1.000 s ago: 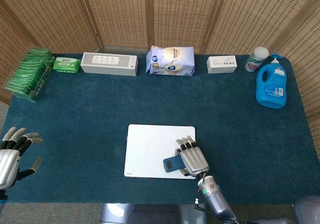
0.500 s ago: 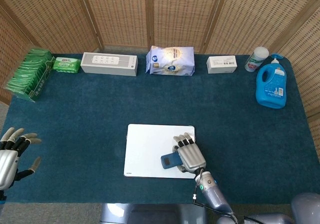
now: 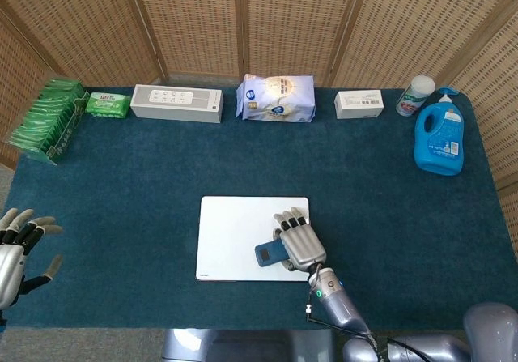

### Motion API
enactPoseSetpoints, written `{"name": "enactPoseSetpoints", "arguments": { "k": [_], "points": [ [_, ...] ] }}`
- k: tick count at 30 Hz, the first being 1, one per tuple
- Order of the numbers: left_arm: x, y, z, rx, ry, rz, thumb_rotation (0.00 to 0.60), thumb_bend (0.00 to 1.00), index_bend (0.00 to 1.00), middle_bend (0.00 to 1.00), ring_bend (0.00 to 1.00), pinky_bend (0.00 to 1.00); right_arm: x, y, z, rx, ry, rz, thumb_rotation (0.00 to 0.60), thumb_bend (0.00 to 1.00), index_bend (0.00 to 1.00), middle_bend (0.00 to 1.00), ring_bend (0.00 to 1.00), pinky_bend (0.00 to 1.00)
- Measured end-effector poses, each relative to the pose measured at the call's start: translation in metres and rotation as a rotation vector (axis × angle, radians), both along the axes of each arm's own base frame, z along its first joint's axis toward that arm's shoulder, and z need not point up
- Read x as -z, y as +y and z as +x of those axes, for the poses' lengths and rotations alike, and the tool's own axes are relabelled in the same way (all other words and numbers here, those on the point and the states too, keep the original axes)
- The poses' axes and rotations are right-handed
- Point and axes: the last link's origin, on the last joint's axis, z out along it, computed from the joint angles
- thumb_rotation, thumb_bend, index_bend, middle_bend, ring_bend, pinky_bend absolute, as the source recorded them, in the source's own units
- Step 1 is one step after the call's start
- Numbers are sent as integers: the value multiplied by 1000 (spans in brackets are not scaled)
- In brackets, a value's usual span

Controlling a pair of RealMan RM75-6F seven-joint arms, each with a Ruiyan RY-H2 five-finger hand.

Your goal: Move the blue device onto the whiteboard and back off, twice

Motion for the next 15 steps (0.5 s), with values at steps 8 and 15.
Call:
{"name": "enactPoseSetpoints", "arguments": {
  "k": [8,15],
  "points": [
    [-1,-2,-1,-1,-2,7,600,417,327,279,129,26,-1,-11,7,-13,17,7,600,264,698,124,0,0],
    [-1,-2,-1,-3,-1,8,600,417,327,279,127,26,-3,-18,13,-26,22,5,600,263,699,124,0,0]
  ]
}}
